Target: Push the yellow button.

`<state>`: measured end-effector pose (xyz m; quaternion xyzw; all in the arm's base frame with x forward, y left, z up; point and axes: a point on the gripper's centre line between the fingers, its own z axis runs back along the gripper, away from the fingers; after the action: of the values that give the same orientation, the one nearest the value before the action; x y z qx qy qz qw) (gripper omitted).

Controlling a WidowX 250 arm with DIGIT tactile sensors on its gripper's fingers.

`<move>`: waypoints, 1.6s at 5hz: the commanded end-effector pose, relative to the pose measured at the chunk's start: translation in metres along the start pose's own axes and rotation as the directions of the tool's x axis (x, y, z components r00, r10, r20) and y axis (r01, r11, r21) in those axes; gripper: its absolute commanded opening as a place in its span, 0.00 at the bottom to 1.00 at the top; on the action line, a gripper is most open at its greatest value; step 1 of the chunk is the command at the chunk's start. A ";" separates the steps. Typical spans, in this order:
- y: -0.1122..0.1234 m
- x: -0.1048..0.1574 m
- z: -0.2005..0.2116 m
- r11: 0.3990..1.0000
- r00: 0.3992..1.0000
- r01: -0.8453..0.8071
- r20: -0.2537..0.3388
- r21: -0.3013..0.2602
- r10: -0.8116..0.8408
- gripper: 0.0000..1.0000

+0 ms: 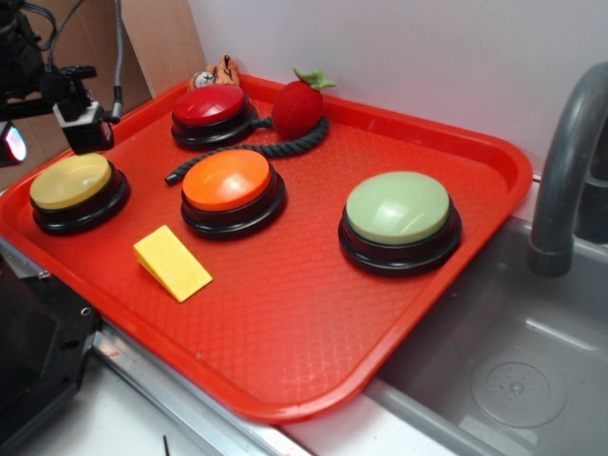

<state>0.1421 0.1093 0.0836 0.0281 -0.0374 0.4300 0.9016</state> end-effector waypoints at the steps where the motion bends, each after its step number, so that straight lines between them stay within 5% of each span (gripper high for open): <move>1: 0.007 0.006 0.021 0.999 0.997 0.046 0.064 0.006 -0.046 1.00; 3: 0.006 0.003 0.037 0.996 0.996 0.087 0.004 0.011 -0.087 1.00; 8: -0.015 -0.005 0.069 0.978 0.975 0.209 0.080 0.005 -0.209 1.00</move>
<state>0.1511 0.0852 0.1383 0.0447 -0.0497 0.3307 0.9414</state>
